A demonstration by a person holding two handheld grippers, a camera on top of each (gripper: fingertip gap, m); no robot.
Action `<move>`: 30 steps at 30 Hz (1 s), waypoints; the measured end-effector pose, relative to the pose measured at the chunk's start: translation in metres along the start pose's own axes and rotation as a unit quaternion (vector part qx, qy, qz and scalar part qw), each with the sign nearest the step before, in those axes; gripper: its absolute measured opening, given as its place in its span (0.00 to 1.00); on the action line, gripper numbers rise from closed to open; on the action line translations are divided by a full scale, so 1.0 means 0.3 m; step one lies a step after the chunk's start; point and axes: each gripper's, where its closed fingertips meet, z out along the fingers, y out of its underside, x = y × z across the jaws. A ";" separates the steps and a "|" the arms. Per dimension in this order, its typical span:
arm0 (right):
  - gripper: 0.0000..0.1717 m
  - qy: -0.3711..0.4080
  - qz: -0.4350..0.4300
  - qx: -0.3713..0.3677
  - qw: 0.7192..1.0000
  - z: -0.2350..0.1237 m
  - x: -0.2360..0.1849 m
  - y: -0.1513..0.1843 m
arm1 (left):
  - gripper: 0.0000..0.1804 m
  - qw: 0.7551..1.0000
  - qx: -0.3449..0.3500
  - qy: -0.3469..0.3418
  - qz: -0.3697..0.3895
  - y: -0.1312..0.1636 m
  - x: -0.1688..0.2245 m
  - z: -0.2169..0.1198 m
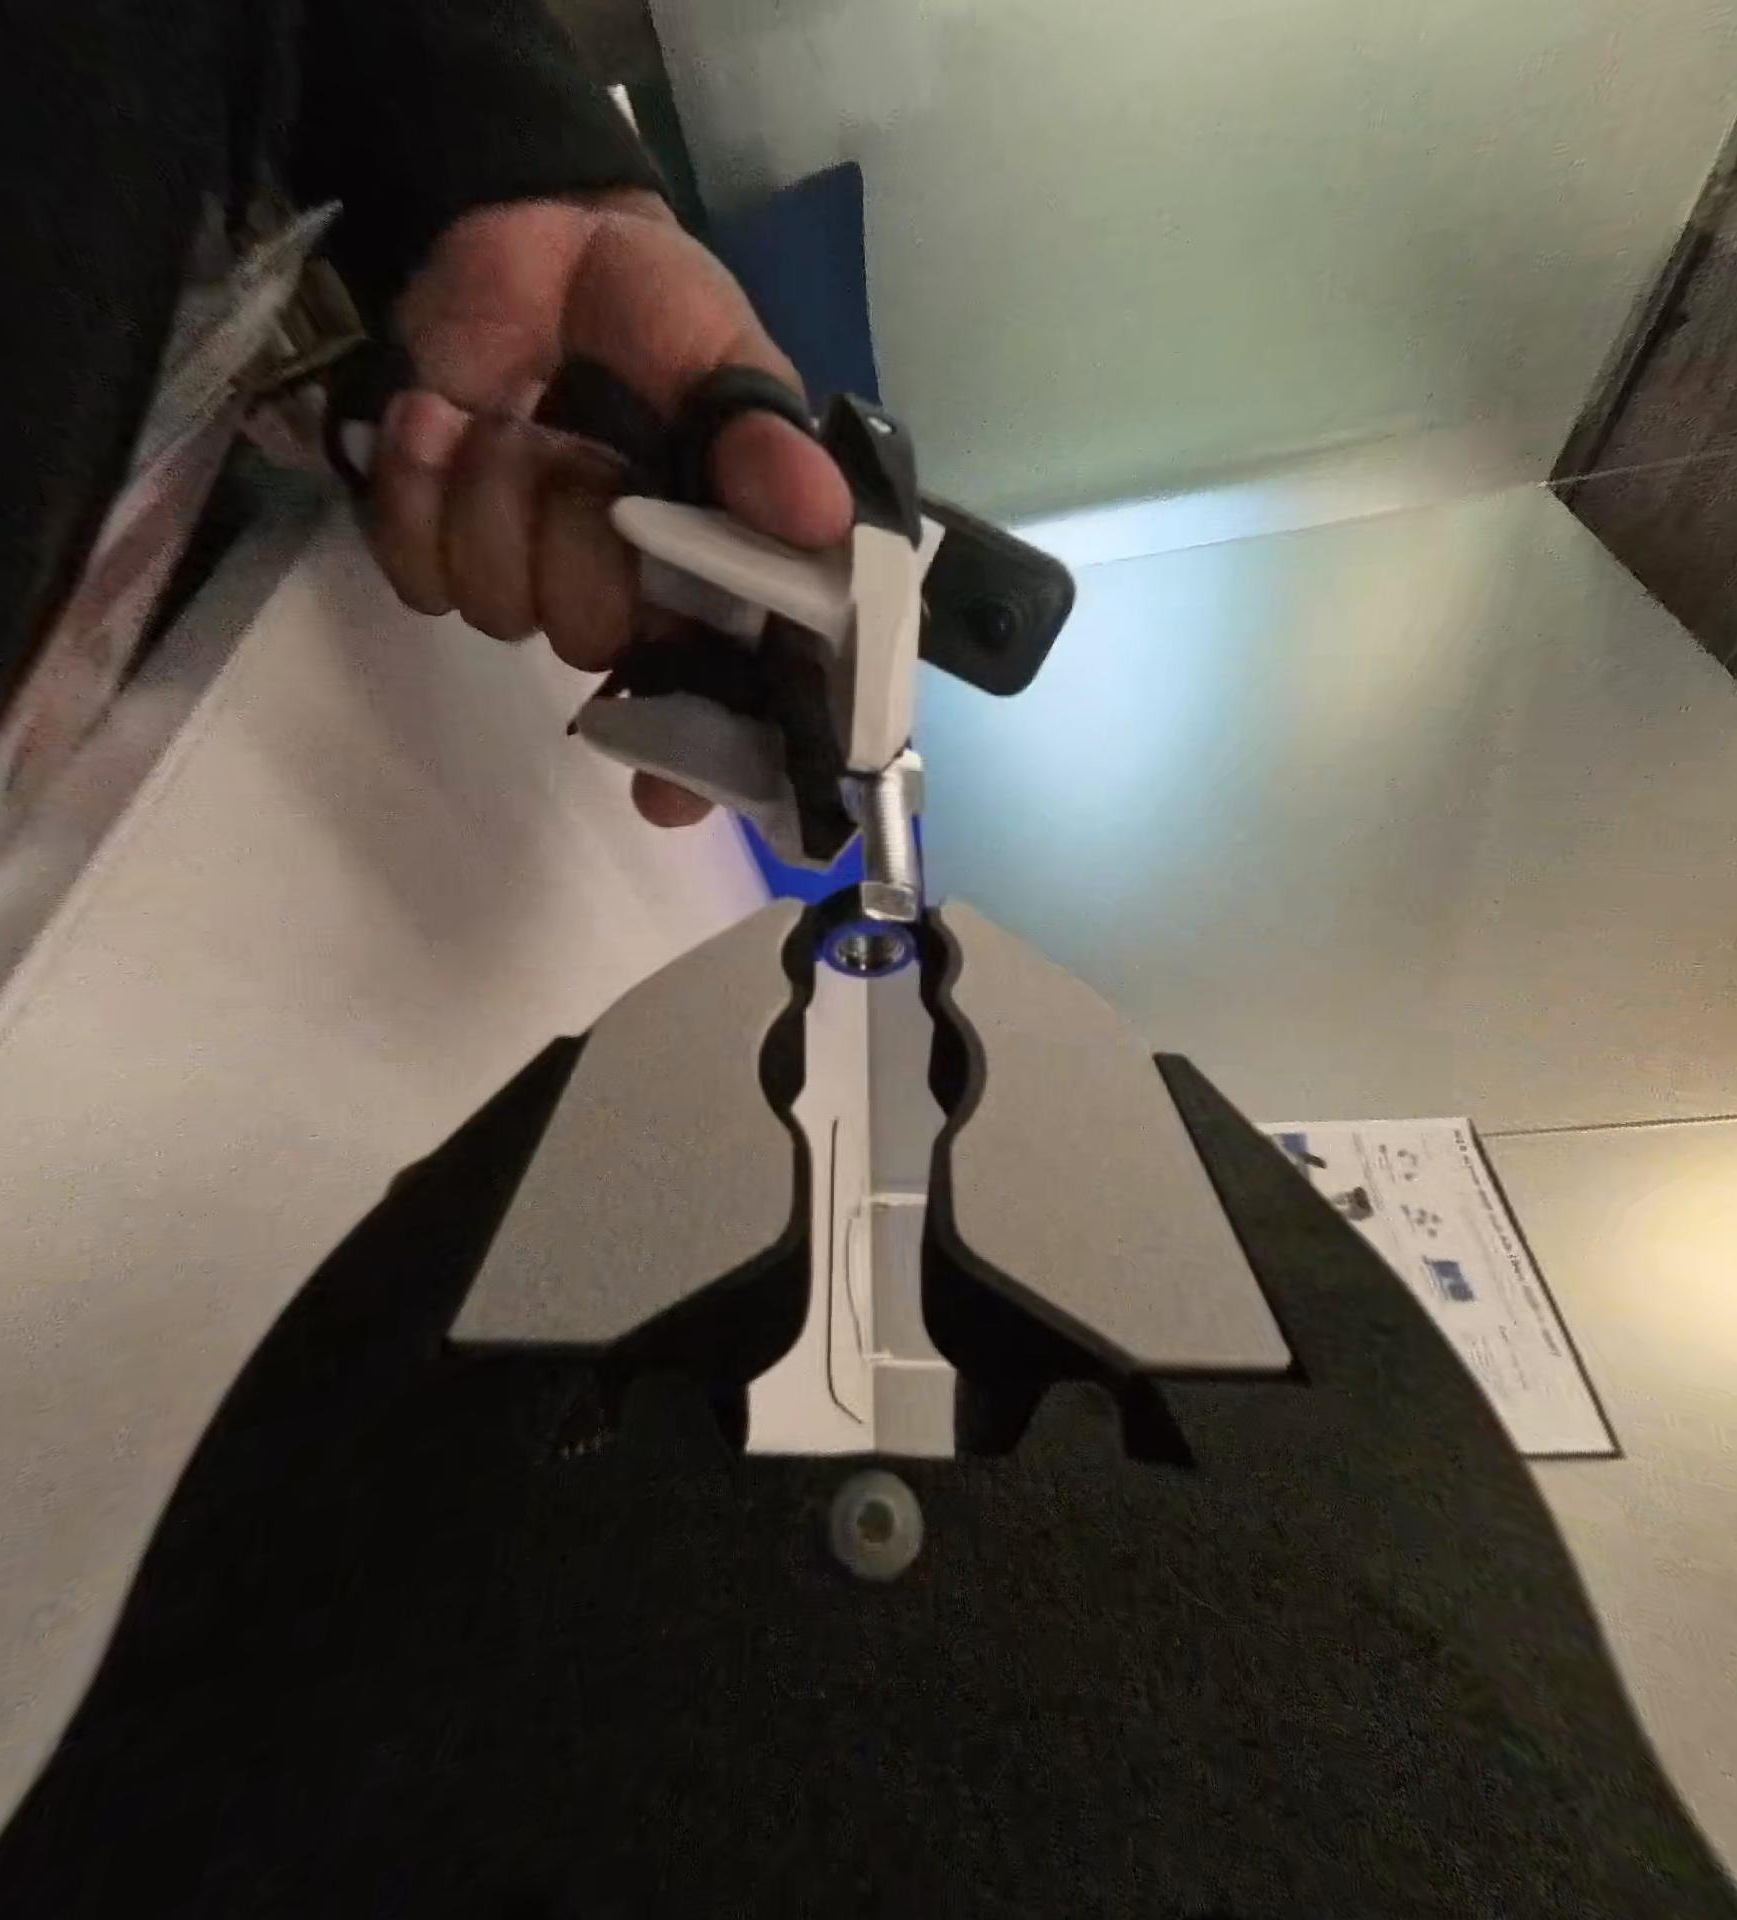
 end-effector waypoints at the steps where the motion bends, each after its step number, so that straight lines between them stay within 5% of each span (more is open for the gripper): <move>1: 0.11 0.009 0.011 0.010 1.000 -0.007 0.007 -0.004 | 0.09 1.000 0.011 0.004 -0.007 -0.012 0.003 -0.005; 7: 0.11 0.045 0.080 -0.013 0.996 -0.023 0.073 0.050 | 0.10 0.999 0.027 -0.018 -0.003 -0.025 -0.021 -0.019; 11: 0.11 0.088 0.185 -0.155 0.966 -0.127 0.192 0.310 | 0.09 0.994 -0.005 -0.084 0.062 -0.012 -0.063 -0.036; 13: 0.11 0.101 0.276 -0.248 0.923 -0.247 0.227 0.501 | 0.10 0.992 -0.009 -0.098 0.081 -0.011 -0.069 -0.045; 16: 0.11 0.084 0.449 -0.374 0.808 -0.447 0.128 0.760 | 0.09 0.992 0.000 -0.100 0.082 -0.019 -0.072 -0.055; 19: 0.11 0.071 0.483 -0.457 0.744 -0.585 -0.006 0.901 | 0.09 0.991 0.001 -0.104 0.082 -0.021 -0.080 -0.056; 30: 0.15 0.082 0.510 -0.468 0.717 -0.609 -0.042 0.949 | 0.10 0.989 -0.019 -0.117 0.090 -0.006 -0.086 -0.044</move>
